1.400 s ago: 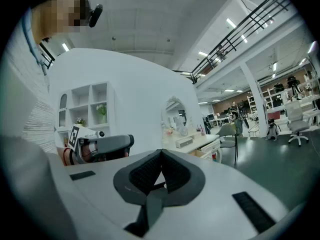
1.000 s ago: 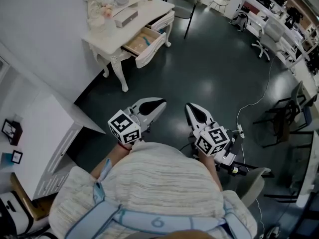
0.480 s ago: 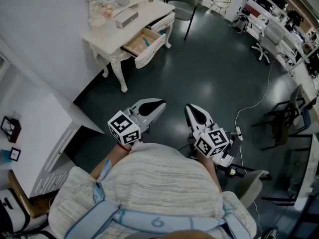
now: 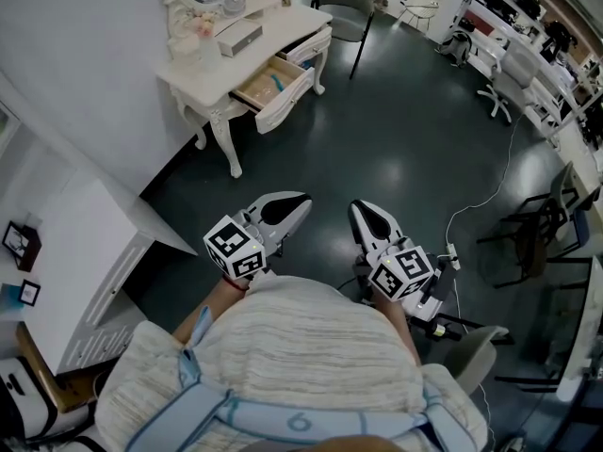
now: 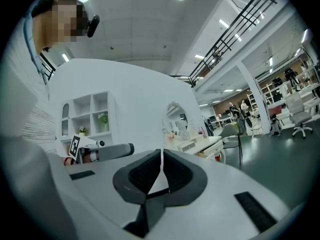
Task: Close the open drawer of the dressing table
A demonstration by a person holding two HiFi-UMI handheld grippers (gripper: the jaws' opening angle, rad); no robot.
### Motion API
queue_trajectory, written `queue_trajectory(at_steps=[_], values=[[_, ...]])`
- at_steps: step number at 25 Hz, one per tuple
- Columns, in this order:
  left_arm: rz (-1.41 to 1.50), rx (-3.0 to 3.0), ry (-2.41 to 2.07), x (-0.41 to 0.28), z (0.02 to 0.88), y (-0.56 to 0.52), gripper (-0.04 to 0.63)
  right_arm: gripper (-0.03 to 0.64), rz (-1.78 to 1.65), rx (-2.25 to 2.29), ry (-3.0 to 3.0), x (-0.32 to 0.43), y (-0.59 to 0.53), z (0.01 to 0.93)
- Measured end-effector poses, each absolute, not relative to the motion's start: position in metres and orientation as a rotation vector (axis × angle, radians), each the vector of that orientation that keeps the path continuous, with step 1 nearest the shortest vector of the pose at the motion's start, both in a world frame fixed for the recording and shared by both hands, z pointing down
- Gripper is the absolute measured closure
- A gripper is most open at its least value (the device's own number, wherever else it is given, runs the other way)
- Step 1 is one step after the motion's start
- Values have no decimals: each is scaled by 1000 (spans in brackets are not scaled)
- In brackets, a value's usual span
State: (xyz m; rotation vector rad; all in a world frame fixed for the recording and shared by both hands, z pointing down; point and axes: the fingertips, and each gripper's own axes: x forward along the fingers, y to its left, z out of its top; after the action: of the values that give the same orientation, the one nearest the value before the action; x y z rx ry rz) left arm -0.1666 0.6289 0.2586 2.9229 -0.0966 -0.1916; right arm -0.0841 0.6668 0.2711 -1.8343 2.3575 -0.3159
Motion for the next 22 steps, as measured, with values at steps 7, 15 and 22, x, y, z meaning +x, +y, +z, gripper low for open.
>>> queue_trajectory(at_steps=[7, 15, 22], values=[[-190, 2910, -152, -172, 263, 598, 578, 606, -345, -1800, 2384, -85, 634, 275], [-209, 2903, -183, -175, 266, 494, 578, 606, -375, -1787, 2408, -84, 538, 283], [-227, 2916, -164, -175, 263, 387, 578, 606, -359, -1805, 2395, -78, 432, 282]])
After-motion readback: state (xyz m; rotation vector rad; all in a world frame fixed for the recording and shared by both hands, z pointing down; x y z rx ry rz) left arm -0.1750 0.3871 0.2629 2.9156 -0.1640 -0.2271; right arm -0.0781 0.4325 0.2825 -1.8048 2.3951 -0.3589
